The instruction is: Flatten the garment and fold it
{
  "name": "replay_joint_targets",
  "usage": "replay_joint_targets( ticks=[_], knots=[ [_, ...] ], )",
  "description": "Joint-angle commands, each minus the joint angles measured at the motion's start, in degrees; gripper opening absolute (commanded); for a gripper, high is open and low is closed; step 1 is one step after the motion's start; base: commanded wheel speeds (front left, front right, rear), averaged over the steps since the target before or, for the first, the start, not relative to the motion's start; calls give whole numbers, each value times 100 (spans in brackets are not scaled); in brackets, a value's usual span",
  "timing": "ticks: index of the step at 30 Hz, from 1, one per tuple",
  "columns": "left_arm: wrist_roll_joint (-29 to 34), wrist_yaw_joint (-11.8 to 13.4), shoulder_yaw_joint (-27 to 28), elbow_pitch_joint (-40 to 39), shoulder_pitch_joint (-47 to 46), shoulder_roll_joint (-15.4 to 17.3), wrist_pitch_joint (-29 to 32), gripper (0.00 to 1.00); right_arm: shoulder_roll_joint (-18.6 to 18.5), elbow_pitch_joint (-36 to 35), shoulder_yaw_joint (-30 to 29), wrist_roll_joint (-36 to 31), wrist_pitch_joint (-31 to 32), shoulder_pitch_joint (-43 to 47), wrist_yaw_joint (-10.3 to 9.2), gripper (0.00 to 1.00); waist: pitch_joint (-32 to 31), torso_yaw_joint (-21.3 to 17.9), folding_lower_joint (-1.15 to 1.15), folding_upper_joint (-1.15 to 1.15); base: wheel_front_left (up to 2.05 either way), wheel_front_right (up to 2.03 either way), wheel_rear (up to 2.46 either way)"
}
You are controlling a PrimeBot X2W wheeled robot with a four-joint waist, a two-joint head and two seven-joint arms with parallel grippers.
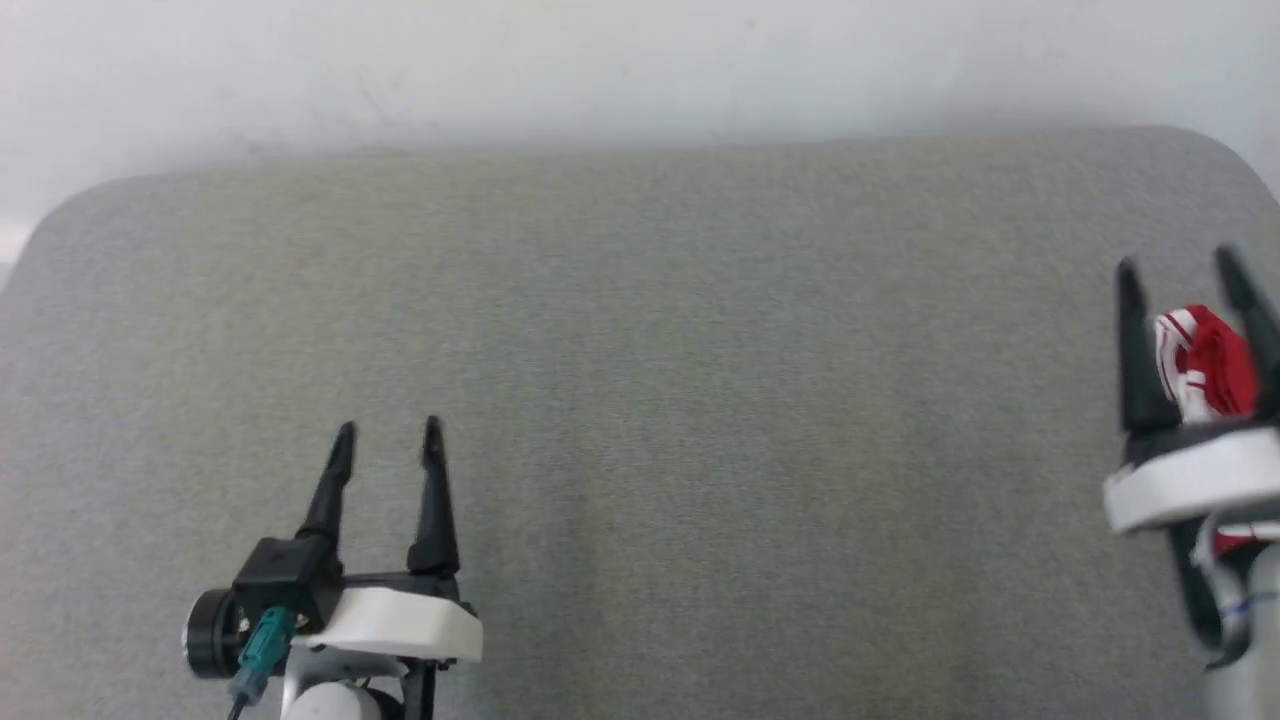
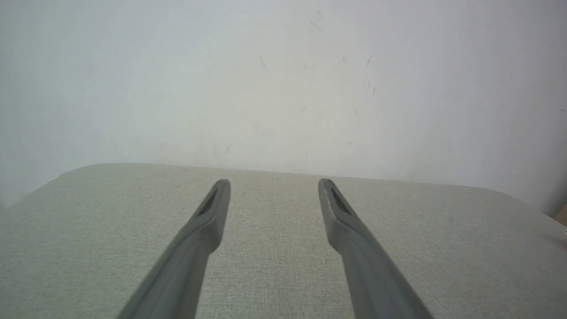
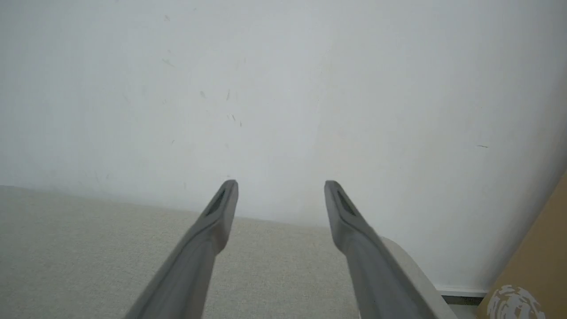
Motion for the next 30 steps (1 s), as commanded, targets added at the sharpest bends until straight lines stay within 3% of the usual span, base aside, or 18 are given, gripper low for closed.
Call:
replay_joint_targets(
  ticks=[1,9,22,30],
  knots=[
    [2,111,58,-4,94,29,7,100,136,-69,32,-66,-53,198,-12,100,-110,171,1,0,0,0,0],
    [-43,148,-52,81,237,28,7,100,714,70,122,-44,-458,1083,-12,100,-142,339,1,0,0,0,0],
    [176,108,-114,97,264,36,7,100,808,118,367,159,-653,1404,-12,100,-168,412,1,0,0,0,0],
    [5,78,-88,65,285,31,7,100,809,106,368,181,-667,1360,-12,100,-198,429,1,0,0,0,0]
  ],
)
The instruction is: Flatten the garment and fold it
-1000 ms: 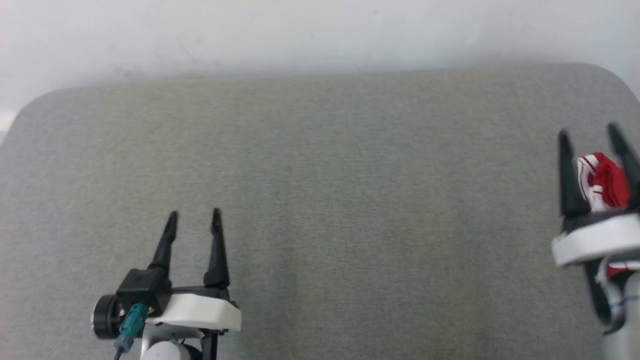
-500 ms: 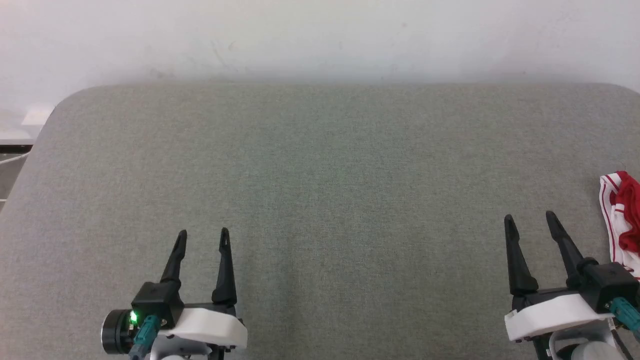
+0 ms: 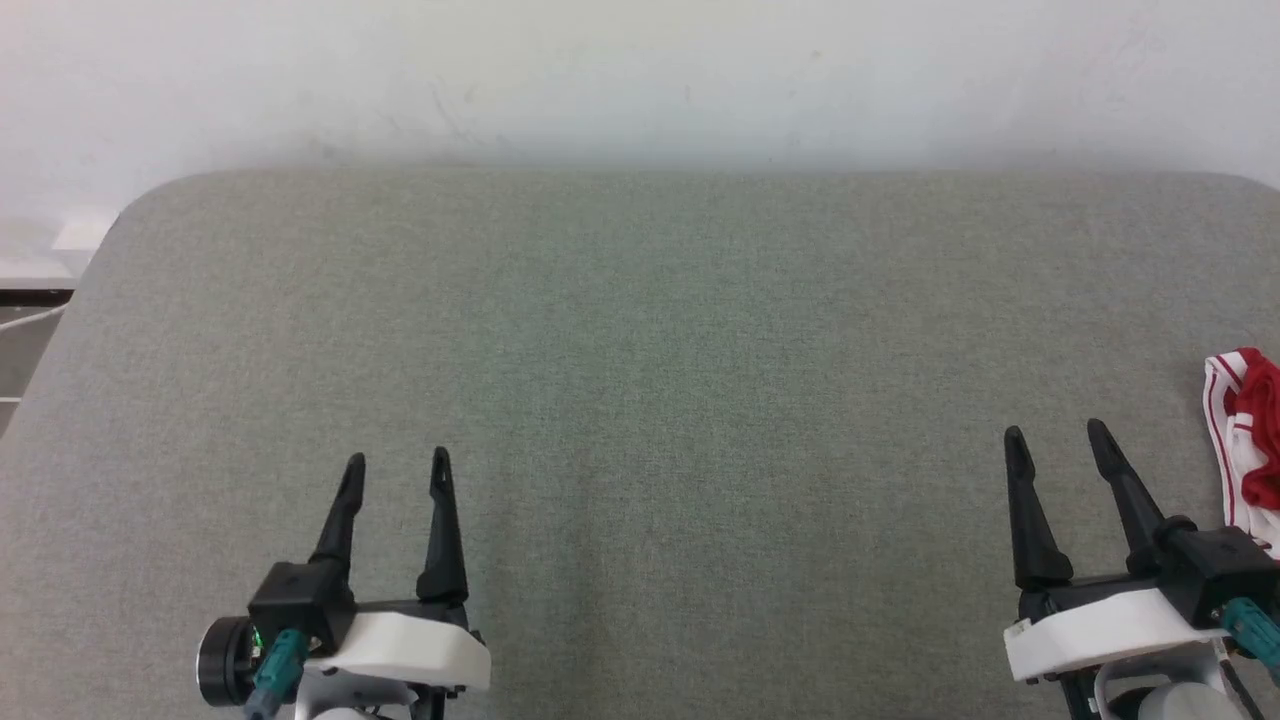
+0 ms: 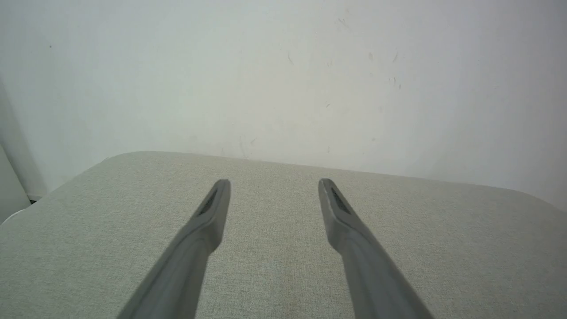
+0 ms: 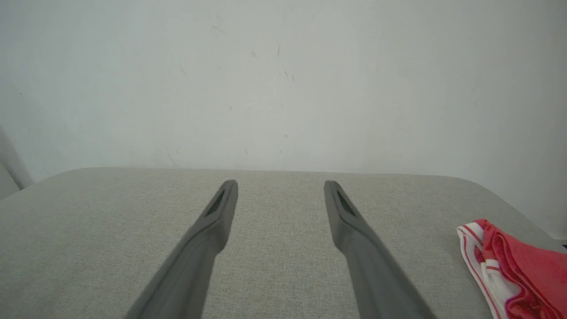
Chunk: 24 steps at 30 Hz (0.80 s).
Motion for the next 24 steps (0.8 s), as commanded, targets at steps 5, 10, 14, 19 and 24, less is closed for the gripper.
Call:
replay_joint_targets(
  ticks=[5,10,14,19,24],
  knots=[
    [-42,-2,-3,7,3,-8,2,0,-3,3,-7,-3,4,-1,1,0,-7,-1,0,0,0,0,0],
    [-4,-15,15,-10,2,-7,62,0,-2,-16,6,-27,62,-3,1,0,-15,-15,0,0,0,0,0],
    [27,-26,29,-24,2,-6,110,0,-2,-30,16,-47,109,-4,0,0,-21,-26,0,0,0,0,0],
    [65,-40,46,-42,2,-5,170,0,-1,-49,30,-71,167,-6,0,0,-30,-40,0,0,0,0,0],
    [103,-54,63,-59,1,-4,230,0,0,-67,43,-96,226,-8,-1,0,-38,-54,0,0,0,0,0]
  ],
)
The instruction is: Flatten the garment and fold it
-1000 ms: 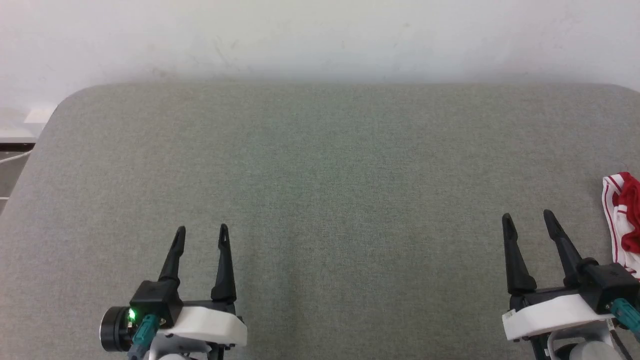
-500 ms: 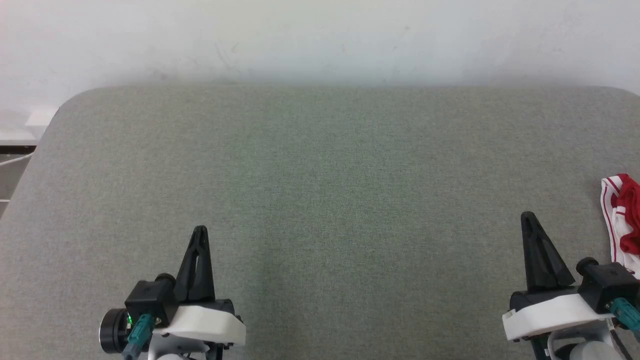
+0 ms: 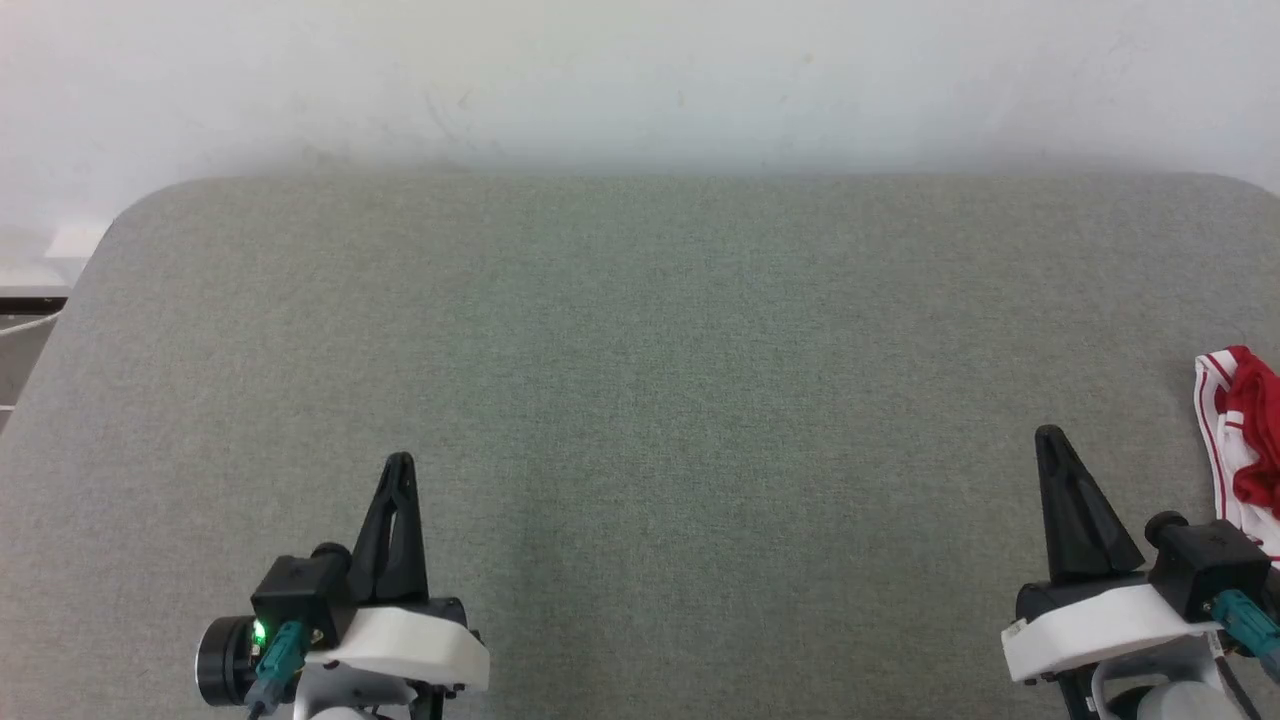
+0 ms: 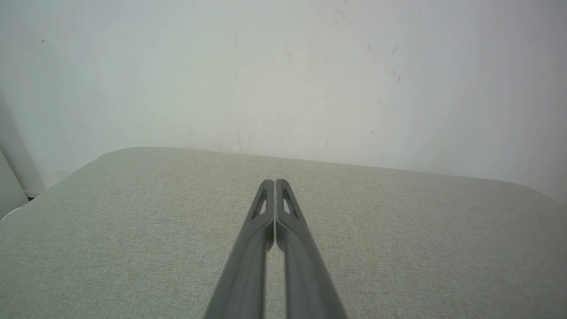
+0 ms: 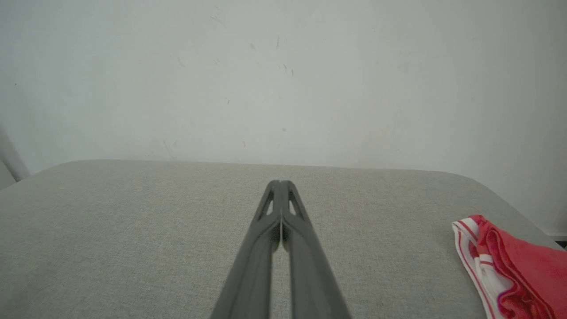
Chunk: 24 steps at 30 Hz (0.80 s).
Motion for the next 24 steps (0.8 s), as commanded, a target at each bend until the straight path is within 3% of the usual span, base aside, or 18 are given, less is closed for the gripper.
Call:
replay_joint_targets(
  ticks=[1,24],
  knots=[
    [78,-55,30,-38,-2,5,33,0,5,-43,27,-40,32,-8,-2,0,-2,-3,0,0,0,0,0],
    [253,-118,110,-119,-4,9,310,0,9,-128,88,-152,301,-17,-4,0,-39,-68,0,0,0,0,0]
  ],
)
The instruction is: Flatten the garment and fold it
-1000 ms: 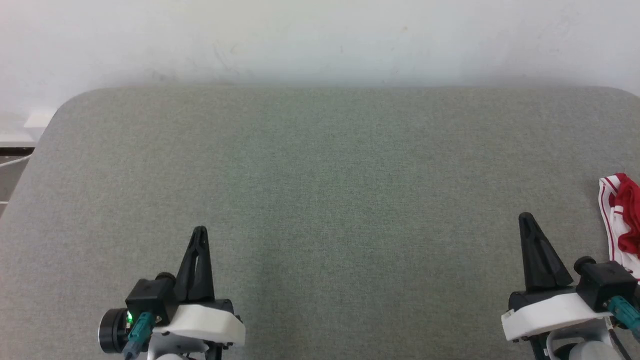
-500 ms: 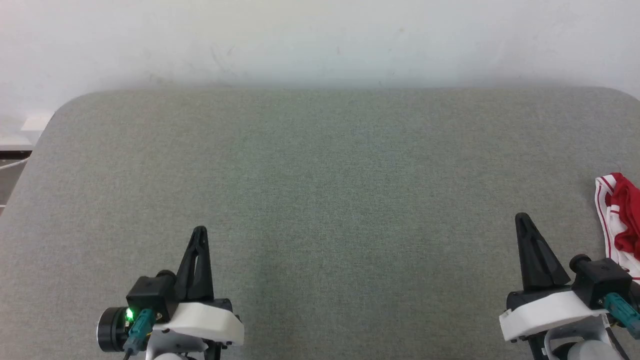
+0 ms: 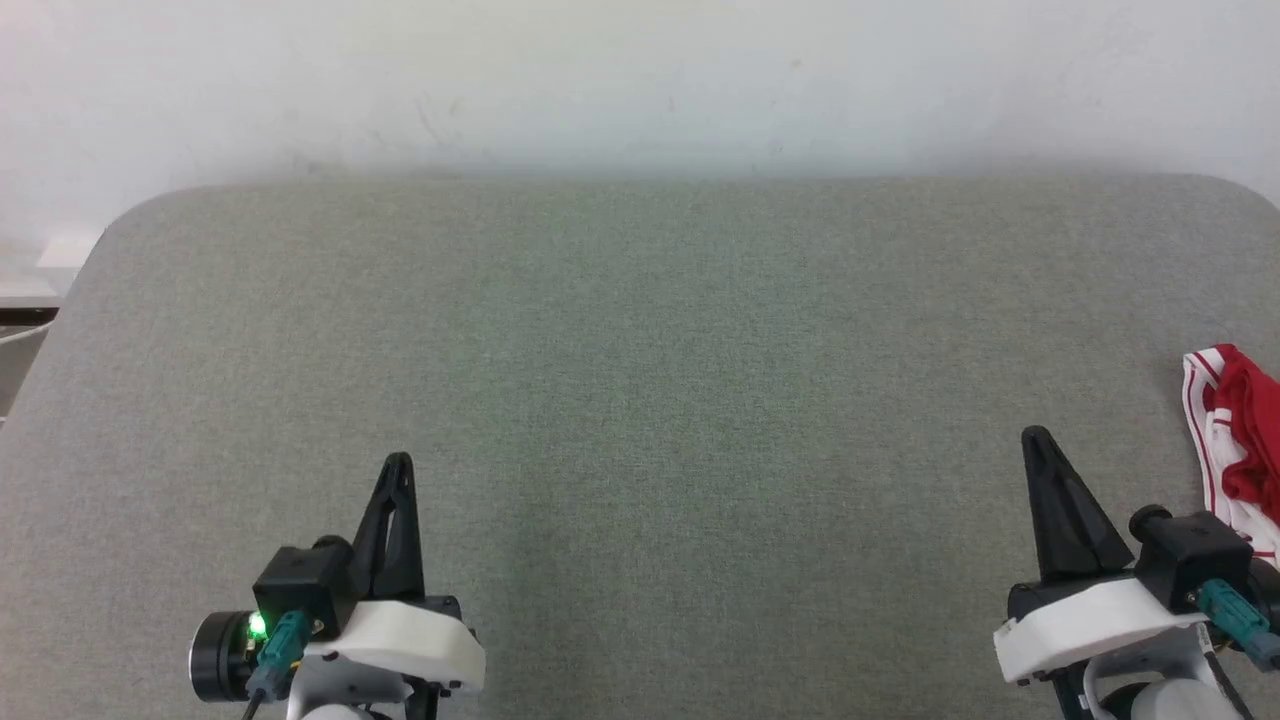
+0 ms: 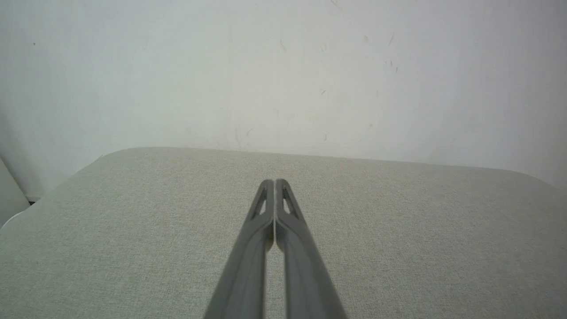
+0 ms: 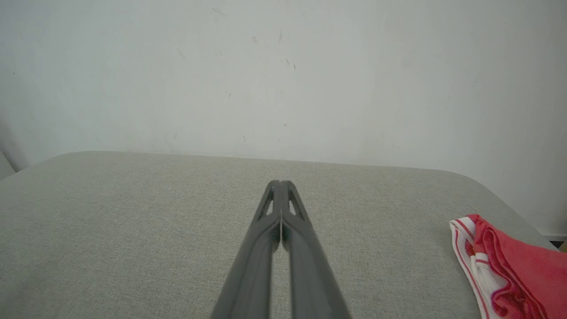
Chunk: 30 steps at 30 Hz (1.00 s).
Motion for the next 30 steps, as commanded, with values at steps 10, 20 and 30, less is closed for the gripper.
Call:
replay_joint_targets(
  ticks=[10,20,30],
  knots=[
    [138,-101,72,-70,-5,10,151,0,10,-74,36,-105,160,-20,-5,0,-19,-32,0,0,0,0,0],
    [207,-126,104,-101,-5,12,259,0,11,-107,60,-148,266,-23,-6,0,-33,-57,0,0,0,0,0],
    [283,-154,138,-136,-6,13,379,0,13,-144,87,-197,383,-27,-7,0,-50,-86,0,0,0,0,0]
  ],
)
